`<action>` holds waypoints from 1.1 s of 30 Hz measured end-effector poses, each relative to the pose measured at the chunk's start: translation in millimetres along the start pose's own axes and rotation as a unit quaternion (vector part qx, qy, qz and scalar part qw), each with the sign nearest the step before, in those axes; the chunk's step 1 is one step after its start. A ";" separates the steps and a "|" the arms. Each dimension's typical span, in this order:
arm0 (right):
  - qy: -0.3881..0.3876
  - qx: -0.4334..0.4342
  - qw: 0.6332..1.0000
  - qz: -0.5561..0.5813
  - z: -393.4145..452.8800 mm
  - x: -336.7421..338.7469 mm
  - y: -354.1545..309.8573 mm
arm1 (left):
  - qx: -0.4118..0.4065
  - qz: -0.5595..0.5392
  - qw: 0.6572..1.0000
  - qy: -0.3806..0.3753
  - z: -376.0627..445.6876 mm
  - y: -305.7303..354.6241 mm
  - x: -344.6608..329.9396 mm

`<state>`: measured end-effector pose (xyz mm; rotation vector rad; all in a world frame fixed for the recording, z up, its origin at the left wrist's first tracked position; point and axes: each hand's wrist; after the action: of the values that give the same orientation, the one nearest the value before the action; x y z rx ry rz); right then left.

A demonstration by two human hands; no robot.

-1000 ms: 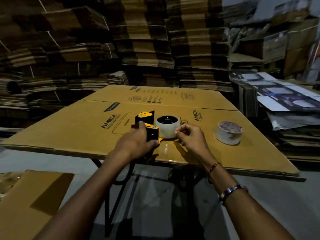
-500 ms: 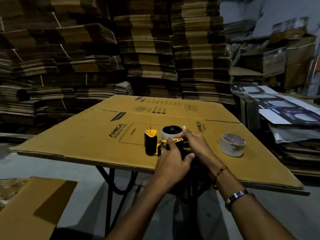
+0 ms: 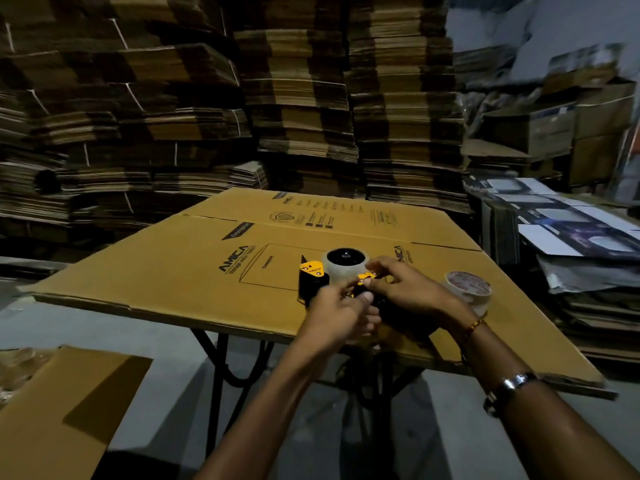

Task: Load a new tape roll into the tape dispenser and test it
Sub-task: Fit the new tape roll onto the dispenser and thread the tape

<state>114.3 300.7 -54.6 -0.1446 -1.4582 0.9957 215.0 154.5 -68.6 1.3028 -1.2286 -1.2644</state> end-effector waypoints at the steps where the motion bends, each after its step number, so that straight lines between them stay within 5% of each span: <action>1: 0.004 -0.005 1.000 0.002 -0.1 -0.8 0.5 | -0.021 -0.004 0.999 0.047 -1.2 1.0 3.8; 4: -0.012 -0.016 1.000 0.005 -1.6 1.0 -2.7 | -0.099 0.100 0.970 0.198 4.9 -2.7 17.5; 8: -0.023 -0.036 0.999 -0.010 -4.6 1.5 -7.6 | -0.183 0.376 0.858 0.299 24.5 5.6 30.1; 10: -0.024 -0.039 0.999 -0.011 -4.6 2.2 -11.3 | -0.186 0.449 0.828 0.280 37.9 12.4 32.7; 15: -0.028 -0.047 0.997 -0.046 -2.3 3.2 -17.7 | -0.119 0.540 0.815 0.172 64.0 24.9 30.7; 20: -0.047 -0.054 0.996 -0.061 -5.4 1.8 -12.0 | -0.121 0.576 0.794 0.151 66.2 27.1 40.9; 27: -0.084 -0.065 0.993 -0.044 0.6 8.2 -11.5 | -0.162 0.659 0.723 0.133 71.8 15.1 50.1; 33: -0.085 -0.079 0.993 0.000 3.4 6.4 -3.4 | -0.184 0.638 0.733 0.145 78.4 1.9 51.5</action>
<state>111.7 301.0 -47.0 -0.1786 -1.6929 0.9101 135.5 105.2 -75.5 0.1274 -1.1502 -0.2107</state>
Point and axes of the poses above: each hand's wrist, its own z-axis towards the middle knuckle, its own x-axis out of the back of the hand, y = z × x, and after that the axes turned 6 degrees about x, right-handed
